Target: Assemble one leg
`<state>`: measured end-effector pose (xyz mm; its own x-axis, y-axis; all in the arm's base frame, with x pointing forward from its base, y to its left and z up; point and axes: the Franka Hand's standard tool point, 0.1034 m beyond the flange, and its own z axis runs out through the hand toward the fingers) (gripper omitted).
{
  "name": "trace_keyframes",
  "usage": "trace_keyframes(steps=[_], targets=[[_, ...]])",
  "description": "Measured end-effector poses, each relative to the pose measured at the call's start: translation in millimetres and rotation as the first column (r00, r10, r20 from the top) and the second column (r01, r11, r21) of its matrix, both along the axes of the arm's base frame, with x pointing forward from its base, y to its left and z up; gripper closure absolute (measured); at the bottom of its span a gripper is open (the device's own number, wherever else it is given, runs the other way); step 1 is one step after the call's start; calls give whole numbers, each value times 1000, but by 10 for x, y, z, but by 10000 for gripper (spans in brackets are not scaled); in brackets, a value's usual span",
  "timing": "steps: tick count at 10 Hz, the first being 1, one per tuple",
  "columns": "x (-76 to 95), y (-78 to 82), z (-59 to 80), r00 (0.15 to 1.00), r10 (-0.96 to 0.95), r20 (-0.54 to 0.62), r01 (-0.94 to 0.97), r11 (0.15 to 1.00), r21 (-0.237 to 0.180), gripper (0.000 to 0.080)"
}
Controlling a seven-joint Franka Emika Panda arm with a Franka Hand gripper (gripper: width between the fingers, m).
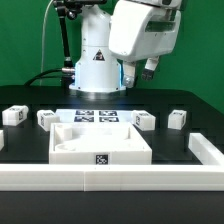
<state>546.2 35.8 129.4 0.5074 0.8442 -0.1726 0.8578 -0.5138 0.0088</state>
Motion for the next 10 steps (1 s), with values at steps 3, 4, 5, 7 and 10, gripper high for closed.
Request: trace_keyframes(steps=[3,4,5,7,10], targets=[[0,1,0,1000,0,0,0,1000,0,150],[-1,2,-3,1000,-1,0,1,1000,1,150],[-1,2,-4,1000,-1,0,1,1000,1,150],[-6,-9,-18,999,32,6,-32,999,8,150],[-219,-249,-212,970,242,36,-244,968,51,150]])
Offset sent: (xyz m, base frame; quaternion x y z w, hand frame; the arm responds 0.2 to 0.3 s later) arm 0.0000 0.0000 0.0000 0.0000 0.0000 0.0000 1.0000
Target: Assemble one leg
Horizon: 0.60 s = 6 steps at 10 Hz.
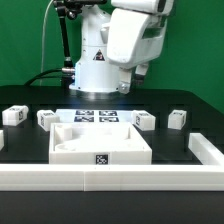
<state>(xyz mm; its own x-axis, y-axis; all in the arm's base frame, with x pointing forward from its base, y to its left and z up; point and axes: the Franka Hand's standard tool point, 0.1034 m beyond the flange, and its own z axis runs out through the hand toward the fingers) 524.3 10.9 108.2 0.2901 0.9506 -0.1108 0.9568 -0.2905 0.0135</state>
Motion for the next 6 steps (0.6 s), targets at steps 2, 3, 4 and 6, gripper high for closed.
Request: trace_keyframes(steps=[2,3,4,6], targets=[[-88,-203,-127,985,170,6,-170,985,19,150],[-112,-252,-186,975,220,-7,-220,975,23,150],[-135,-248,-189,980,200,-25,-199,980,21,150],[-131,-242,-192,979,201,-23,-200,979,22,150]])
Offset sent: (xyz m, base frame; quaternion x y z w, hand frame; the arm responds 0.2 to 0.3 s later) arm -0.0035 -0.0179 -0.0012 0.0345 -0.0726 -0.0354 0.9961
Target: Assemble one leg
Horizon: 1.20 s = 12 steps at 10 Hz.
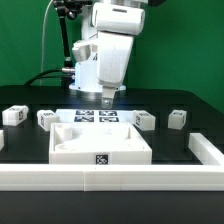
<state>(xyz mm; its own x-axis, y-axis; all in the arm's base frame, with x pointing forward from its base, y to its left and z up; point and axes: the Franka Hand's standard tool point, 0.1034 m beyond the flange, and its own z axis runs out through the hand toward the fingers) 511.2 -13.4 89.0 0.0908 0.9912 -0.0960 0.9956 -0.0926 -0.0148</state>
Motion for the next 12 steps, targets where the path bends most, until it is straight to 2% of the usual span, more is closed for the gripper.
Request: trace_keyframes(steps=[2,6,9,12], targets=[[-10,-2,-11,1000,22,-1,-22,1000,2,150],[-285,-37,-264,971,238,-30,-237,971,33,150],[-409,-107,-475,973,224,-55,-222,974,51,150],[-468,-118,-592,974,215,-67,-211,976,59,150]])
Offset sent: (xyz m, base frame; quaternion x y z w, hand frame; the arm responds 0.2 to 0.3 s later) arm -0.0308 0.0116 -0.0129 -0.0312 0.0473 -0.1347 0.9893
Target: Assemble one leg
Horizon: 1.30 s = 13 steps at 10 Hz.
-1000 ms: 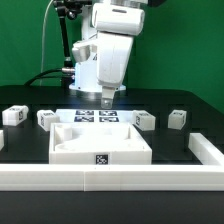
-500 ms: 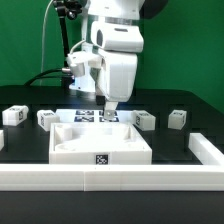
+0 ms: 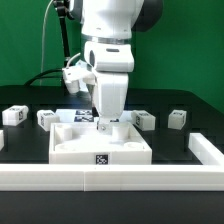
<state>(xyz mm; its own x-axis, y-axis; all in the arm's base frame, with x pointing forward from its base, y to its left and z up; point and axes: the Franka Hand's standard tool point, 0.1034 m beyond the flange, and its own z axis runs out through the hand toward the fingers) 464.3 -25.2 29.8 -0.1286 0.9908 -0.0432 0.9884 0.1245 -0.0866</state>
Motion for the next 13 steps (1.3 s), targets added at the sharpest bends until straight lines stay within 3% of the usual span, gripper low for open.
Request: trace_keyframes(steps=[4,6,8,9,10,11,13], targets=[[-33,-70,-159,1000,-15,-22,16,1000,5,150],[-42,-75,-170,999,-20,-25,20,1000,5,150],[-44,-75,-171,999,-20,-25,20,1000,5,374],[-45,-75,-171,999,-20,-26,20,1000,5,374],[-45,-75,-171,999,-20,-26,20,1000,5,575],[-45,-75,-172,999,-20,-26,20,1000,5,706],[-27,-75,-163,1000,-20,-18,20,1000,6,736]])
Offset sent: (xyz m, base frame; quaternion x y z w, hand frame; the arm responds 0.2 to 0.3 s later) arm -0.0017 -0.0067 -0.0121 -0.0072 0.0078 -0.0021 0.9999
